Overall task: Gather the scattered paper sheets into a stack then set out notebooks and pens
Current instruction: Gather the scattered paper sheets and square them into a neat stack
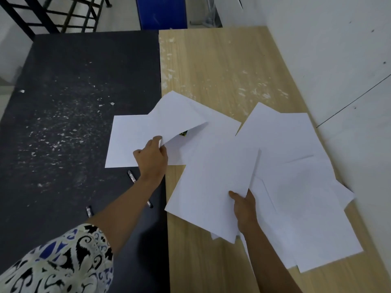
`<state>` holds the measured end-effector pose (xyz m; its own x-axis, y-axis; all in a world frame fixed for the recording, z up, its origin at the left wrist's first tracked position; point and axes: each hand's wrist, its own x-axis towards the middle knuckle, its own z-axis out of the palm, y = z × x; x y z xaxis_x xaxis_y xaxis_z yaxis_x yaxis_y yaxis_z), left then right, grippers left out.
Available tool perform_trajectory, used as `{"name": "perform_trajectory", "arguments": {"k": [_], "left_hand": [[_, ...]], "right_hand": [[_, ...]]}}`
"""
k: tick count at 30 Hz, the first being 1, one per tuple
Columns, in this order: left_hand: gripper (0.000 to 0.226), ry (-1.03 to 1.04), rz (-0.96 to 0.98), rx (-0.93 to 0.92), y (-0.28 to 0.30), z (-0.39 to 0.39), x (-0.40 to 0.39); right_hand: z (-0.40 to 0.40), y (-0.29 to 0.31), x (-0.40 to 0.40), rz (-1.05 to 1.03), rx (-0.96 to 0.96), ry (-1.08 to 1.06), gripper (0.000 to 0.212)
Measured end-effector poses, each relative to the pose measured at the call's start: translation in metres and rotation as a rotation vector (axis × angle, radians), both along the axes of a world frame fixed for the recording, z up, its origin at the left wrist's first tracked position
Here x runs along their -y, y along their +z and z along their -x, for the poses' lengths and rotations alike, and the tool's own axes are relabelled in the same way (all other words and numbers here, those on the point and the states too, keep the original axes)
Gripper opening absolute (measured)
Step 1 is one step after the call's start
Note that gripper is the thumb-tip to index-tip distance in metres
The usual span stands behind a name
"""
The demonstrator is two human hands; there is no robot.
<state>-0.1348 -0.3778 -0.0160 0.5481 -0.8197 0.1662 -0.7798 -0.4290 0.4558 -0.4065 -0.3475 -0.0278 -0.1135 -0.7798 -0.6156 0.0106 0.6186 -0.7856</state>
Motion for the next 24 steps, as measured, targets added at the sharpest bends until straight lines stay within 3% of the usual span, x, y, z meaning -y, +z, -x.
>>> {"name": "perform_trajectory", "arguments": {"k": [4, 12, 14, 16, 20, 22, 24], "left_hand": [[0.009, -0.025, -0.016, 0.045, 0.0, 0.011, -0.018], [0.016, -0.251, -0.359, 0.08, 0.019, 0.076, -0.069], [0.017, -0.357, -0.308, 0.092, 0.012, 0.094, -0.082], [0.023, -0.504, -0.281, -0.007, 0.007, 0.107, -0.091], [0.053, -0.71, -0.451, -0.192, 0.004, 0.126, -0.104], [0.058, -0.752, -0.433, -0.257, 0.003, 0.129, -0.109], [0.056, -0.781, -0.404, -0.352, 0.006, 0.128, -0.112]], "right_hand": [[-0.007, 0.004, -0.004, -0.021, 0.003, 0.041, 0.036], [-0.006, 0.009, -0.017, -0.059, -0.015, 0.121, 0.039], [-0.006, 0.01, -0.02, -0.059, -0.008, 0.126, 0.037], [-0.008, 0.015, -0.023, -0.075, 0.01, 0.078, 0.034], [-0.01, 0.02, -0.025, -0.139, 0.143, -0.001, 0.037], [-0.01, 0.015, -0.025, -0.111, 0.106, 0.051, 0.04], [-0.008, 0.013, -0.027, -0.073, 0.008, 0.087, 0.03]]}}
